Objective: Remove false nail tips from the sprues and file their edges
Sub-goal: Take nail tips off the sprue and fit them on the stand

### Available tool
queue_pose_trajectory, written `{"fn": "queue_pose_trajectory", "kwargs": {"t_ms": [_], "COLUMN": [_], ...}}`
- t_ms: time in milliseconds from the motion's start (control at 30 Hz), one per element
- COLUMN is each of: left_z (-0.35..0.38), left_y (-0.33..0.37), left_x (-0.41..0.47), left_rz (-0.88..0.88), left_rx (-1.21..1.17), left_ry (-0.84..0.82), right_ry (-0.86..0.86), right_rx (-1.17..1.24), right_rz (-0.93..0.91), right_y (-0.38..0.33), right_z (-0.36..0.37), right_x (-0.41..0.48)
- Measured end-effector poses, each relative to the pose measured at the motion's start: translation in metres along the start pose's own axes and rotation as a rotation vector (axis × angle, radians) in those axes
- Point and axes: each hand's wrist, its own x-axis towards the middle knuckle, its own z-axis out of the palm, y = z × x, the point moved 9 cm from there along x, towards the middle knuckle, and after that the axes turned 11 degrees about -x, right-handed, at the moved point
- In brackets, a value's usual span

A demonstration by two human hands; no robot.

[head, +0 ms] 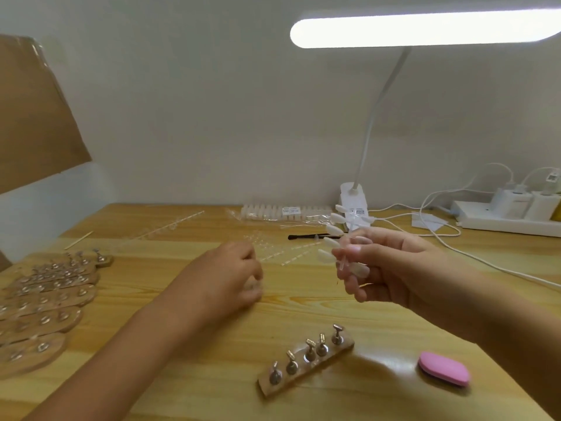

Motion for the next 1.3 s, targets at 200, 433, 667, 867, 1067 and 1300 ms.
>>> {"fn": "queue_pose_trajectory", "kwargs": {"t_ms": [200,433,667,867,1067,1300], "left_z": [-0.004,0.033,0.012,0.028,0.028,0.032], "left_y": [0.009,0.053,0.056,0.059,0.053,0.067], "left_x": [-0.026,-0.072,-0.027,-0.034,-0.04,-0.045], "left_rz": [-0.087,-0.203,-0.329,-0.379,-0.477,-0.555], "left_rx": [-0.221,-0.642,-1.32,-1.616,-1.666,-1.884], "left_ry": [0.001,-0.239,0.013,0.231,0.3,0.224], "right_ry": [0.072,0.226,0.185,0.183,0.416,0.484], "right_rx": [-0.173,-0.144,-0.16,-0.132,-0.519,-1.159], "right_rz": [-0.001,0.021,-0.105,-0.15,-0.444,-0.921], "right_y": [0.008,0.024,0.007,0.004,-0.012,-0.039], "right_z": [-0.021,-0.045,-0.018,-0.004,-0.008,0.025], "right_x": [-0.021,-0.029,-0.031,-0.035,-0.038,-0.073]}}
